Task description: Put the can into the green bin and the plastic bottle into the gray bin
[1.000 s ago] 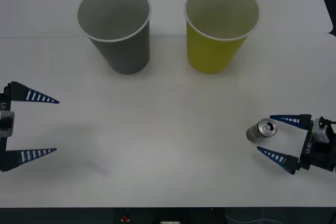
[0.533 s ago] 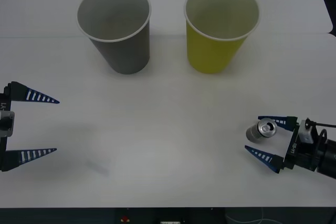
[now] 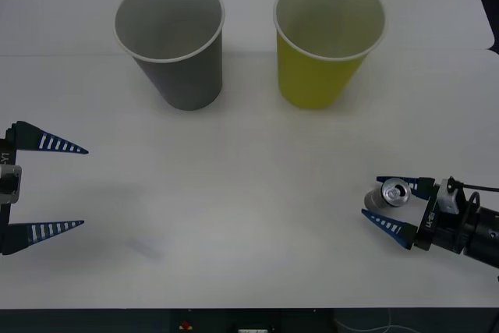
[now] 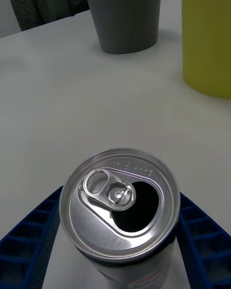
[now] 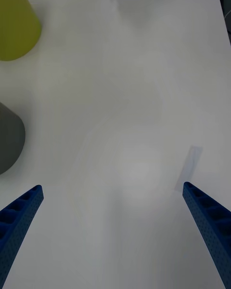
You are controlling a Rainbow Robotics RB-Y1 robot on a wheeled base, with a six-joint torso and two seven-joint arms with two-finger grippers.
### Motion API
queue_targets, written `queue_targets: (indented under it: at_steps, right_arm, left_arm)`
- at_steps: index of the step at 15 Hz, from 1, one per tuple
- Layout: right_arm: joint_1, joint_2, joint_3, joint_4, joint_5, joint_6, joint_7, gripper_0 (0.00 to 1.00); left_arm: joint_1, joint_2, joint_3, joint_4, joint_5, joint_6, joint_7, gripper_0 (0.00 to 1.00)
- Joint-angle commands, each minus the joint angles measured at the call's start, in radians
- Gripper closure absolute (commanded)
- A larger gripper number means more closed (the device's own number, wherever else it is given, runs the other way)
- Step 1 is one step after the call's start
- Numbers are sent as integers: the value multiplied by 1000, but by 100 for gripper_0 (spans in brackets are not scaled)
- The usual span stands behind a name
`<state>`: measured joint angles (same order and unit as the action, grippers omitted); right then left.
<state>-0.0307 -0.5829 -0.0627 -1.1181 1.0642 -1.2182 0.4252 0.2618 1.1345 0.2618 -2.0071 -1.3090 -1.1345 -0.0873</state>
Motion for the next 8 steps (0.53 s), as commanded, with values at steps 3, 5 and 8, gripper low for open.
queue_targets:
  at_steps: [3,5,8]
  right_arm:
    - [0,0,0,0,-1,-1,1,100]
    - [-3,-2,-3,-2,-1,-23,0,100]
    - [-3,-22,-3,-20,-1,-49,-11,100]
  left_arm:
    - [0,0,0,0,0,0,0,0]
    - [0,0,0,0,0,0,0,0]
    - [0,0,0,0,0,0,0,0]
